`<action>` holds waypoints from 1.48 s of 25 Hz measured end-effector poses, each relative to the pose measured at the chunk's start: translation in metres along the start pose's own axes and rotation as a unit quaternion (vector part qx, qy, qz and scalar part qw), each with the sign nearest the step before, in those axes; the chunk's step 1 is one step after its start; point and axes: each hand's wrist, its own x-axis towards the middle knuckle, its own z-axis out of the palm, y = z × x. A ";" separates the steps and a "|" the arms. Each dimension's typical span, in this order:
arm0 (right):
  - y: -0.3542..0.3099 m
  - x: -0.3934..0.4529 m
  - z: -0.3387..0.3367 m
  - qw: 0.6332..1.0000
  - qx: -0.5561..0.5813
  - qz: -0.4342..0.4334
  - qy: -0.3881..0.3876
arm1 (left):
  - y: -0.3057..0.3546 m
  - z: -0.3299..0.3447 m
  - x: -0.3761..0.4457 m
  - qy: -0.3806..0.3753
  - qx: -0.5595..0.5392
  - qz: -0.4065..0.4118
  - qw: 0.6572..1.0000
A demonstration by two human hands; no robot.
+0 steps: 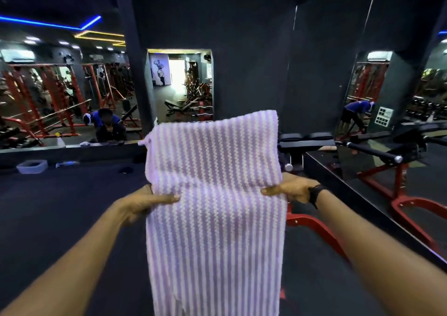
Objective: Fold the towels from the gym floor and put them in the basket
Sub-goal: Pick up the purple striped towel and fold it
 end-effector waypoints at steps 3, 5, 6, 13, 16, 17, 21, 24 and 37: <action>-0.018 -0.002 -0.015 0.994 0.103 -0.022 0.022 | 0.015 -0.011 0.002 0.039 -0.110 -0.008 0.993; -0.016 -0.004 -0.016 0.997 0.079 0.012 -0.001 | 0.009 -0.016 0.000 -0.012 -0.023 -0.050 0.998; -0.007 -0.003 -0.015 0.998 0.042 0.051 -0.005 | 0.000 -0.013 -0.002 -0.027 0.025 -0.075 0.997; 0.005 0.003 -0.021 0.990 0.135 0.009 0.046 | -0.009 -0.005 0.011 0.092 -0.092 -0.003 0.991; 0.006 0.007 -0.017 0.989 0.074 0.022 0.125 | -0.009 -0.005 0.020 0.189 -0.034 0.017 0.981; 0.006 0.009 -0.016 0.984 0.085 0.011 0.155 | -0.011 -0.006 0.023 0.231 -0.034 0.024 0.972; -0.003 0.008 -0.013 0.986 0.067 -0.035 0.150 | -0.011 -0.005 0.029 0.204 -0.062 0.069 0.975; -0.013 0.006 -0.020 0.983 0.040 -0.088 0.155 | 0.006 -0.012 0.022 0.207 0.006 0.109 0.972; -0.009 -0.005 -0.025 0.986 -0.107 -0.114 0.059 | 0.016 -0.042 0.012 0.074 0.322 0.044 0.943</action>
